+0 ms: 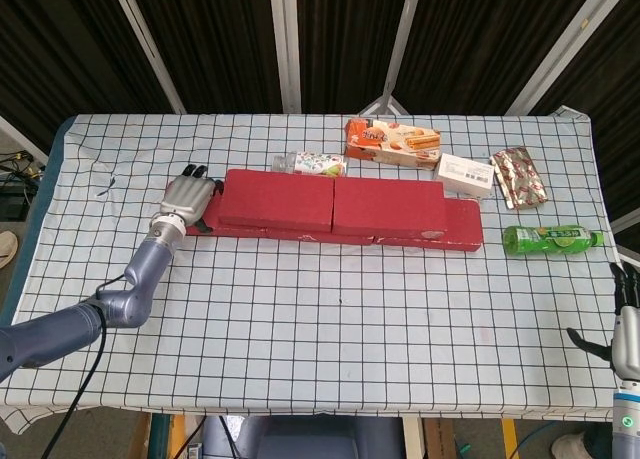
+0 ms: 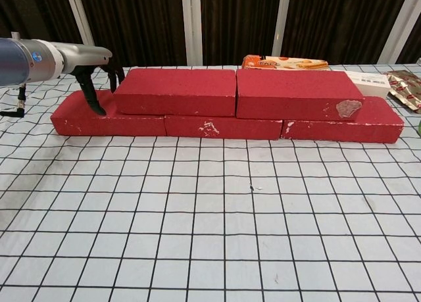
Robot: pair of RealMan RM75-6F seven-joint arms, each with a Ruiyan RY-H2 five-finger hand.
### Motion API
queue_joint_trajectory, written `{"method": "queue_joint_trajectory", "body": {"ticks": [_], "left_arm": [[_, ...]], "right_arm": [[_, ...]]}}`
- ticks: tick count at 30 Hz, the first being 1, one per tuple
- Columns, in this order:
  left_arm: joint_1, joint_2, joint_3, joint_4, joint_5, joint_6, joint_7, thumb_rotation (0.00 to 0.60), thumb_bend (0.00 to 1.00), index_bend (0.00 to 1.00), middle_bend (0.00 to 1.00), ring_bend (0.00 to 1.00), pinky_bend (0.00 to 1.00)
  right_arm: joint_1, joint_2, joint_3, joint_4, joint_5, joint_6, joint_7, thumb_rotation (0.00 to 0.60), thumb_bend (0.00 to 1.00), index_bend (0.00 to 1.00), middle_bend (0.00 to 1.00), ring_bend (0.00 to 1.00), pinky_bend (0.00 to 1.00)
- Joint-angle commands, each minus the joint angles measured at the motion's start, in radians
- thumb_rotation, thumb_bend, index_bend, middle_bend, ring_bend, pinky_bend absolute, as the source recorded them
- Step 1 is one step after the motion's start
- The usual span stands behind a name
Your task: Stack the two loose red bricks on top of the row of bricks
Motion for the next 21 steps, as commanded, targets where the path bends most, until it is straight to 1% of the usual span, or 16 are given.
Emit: {"method": "queue_joint_trajectory", "body": {"ticks": [1,7,13,17,21], "left_arm": [[0.001,-0.002,-0.005,0.001,0.0,-0.002,0.004,0.6,0.1,0.32,0.33,0.08,0.06],[0.007,-0.003,-0.018,-0.006,0.006,-0.001,0.008,0.6,0.1,0.33,0.33,0.08,0.06],[0.02,0.032,-0.02,-0.043,0.007,-0.006,0.013,0.6,0.1,0.36,0.33,0.08,0.06],[0.04,0.117,-0.013,-0.138,0.001,-0.004,0.016,0.6,0.1,0.38,0.29,0.08,0.06],[0.079,0.274,0.003,-0.305,-0.034,0.026,0.016,0.6,0.1,0.37,0.22,0.07,0.06]], "right_arm": [[0.0,0.0,0.0,-0.001,0.001,0.0,0.001,0.6,0.17,0.03,0.0,0.0,0.0],[0.0,0.0,0.0,-0.003,-0.001,0.002,-0.002,0.6,0.17,0.03,0.0,0.0,0.0],[-0.001,-0.001,0.0,-0.004,0.001,0.002,-0.005,0.6,0.17,0.03,0.0,0.0,0.0],[-0.001,-0.002,-0.001,-0.005,0.001,0.003,-0.007,0.6,0.17,0.03,0.0,0.0,0.0],[-0.001,-0.001,-0.004,-0.007,-0.004,0.003,-0.009,0.6,0.17,0.03,0.0,0.0,0.0]]}}
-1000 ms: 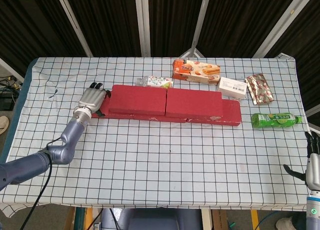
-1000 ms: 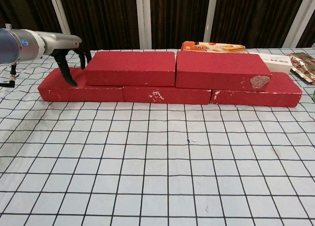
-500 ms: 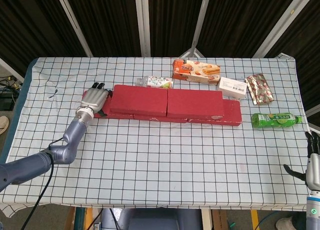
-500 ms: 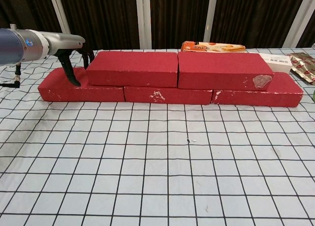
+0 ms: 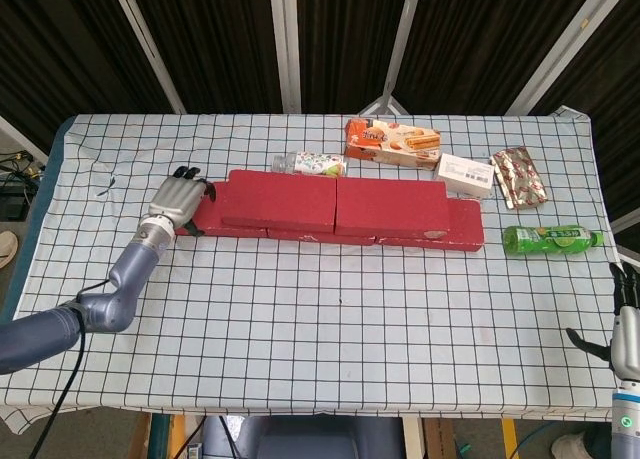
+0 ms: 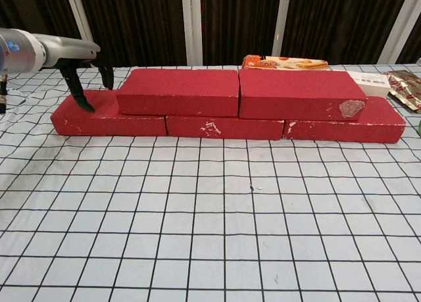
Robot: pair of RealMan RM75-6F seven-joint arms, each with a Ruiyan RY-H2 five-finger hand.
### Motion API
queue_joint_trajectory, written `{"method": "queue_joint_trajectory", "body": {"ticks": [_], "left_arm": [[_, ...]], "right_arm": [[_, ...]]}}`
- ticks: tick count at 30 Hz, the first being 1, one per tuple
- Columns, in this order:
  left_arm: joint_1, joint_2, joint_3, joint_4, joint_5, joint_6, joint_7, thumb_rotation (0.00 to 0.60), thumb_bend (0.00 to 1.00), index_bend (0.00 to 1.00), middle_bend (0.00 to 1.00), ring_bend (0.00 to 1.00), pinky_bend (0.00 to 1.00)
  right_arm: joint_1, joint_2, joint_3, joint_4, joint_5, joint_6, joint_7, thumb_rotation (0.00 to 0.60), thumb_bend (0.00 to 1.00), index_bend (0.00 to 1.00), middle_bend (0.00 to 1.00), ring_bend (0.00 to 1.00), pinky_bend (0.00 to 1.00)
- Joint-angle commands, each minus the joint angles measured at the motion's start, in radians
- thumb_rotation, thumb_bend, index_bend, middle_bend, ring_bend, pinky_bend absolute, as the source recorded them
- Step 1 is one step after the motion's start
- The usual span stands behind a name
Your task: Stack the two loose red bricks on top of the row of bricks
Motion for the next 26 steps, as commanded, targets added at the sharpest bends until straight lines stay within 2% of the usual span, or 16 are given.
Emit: {"method": "queue_joint_trajectory", "body": {"ticks": [1,2,4,6,7,8,10,15,20,26], "left_arm": [[0.055,0.177,0.018,-0.194,-0.038,0.046,-0.006,0.6,0.1,0.36,0.21,0.07,0.06],[0.099,0.246,0.021,-0.292,-0.031,0.101,-0.033,0.6,0.1,0.33,0.2,0.07,0.06],[0.189,0.319,0.032,-0.422,0.034,0.214,-0.094,0.6,0.1,0.29,0.19,0.07,0.06],[0.307,0.341,0.06,-0.503,0.154,0.358,-0.174,0.6,0.1,0.26,0.16,0.06,0.06],[0.375,0.333,0.089,-0.518,0.226,0.44,-0.212,0.6,0.1,0.23,0.14,0.06,0.06],[0.452,0.307,0.127,-0.507,0.315,0.535,-0.244,0.6,0.1,0.21,0.12,0.05,0.06],[0.539,0.256,0.171,-0.458,0.404,0.643,-0.263,0.6,0.1,0.18,0.07,0.02,0.06],[0.694,0.14,0.212,-0.332,0.544,0.864,-0.29,0.6,0.1,0.14,0.06,0.0,0.06],[0.747,0.104,0.219,-0.257,0.629,0.926,-0.284,0.6,0.1,0.14,0.05,0.0,0.06],[0.793,0.095,0.199,-0.256,0.666,0.988,-0.21,0.6,0.1,0.12,0.01,0.0,0.06]], "right_arm": [[-0.001,0.001,-0.001,-0.002,-0.002,0.001,0.0,0.6,0.17,0.03,0.0,0.0,0.0],[-0.001,0.001,-0.002,-0.003,-0.004,0.001,-0.001,0.6,0.17,0.03,0.0,0.0,0.0],[0.001,0.003,-0.006,-0.004,-0.012,-0.004,0.001,0.6,0.17,0.03,0.0,0.0,0.0],[0.006,0.008,-0.016,-0.002,-0.034,-0.018,0.012,0.6,0.17,0.03,0.0,0.0,0.0],[0.009,0.012,-0.023,0.002,-0.049,-0.025,0.021,0.6,0.17,0.02,0.0,0.0,0.0],[0.013,0.019,-0.034,0.006,-0.074,-0.036,0.034,0.6,0.17,0.02,0.0,0.0,0.0],[0.018,0.026,-0.049,0.013,-0.111,-0.046,0.052,0.6,0.17,0.03,0.0,0.0,0.0],[0.029,0.032,-0.087,0.022,-0.208,-0.046,0.044,0.6,0.17,0.03,0.0,0.0,0.0],[0.033,0.041,-0.108,0.008,-0.248,-0.05,0.026,0.6,0.17,0.02,0.0,0.0,0.0],[0.041,0.033,-0.12,0.009,-0.272,-0.056,0.011,0.6,0.17,0.01,0.0,0.0,0.0]]}}
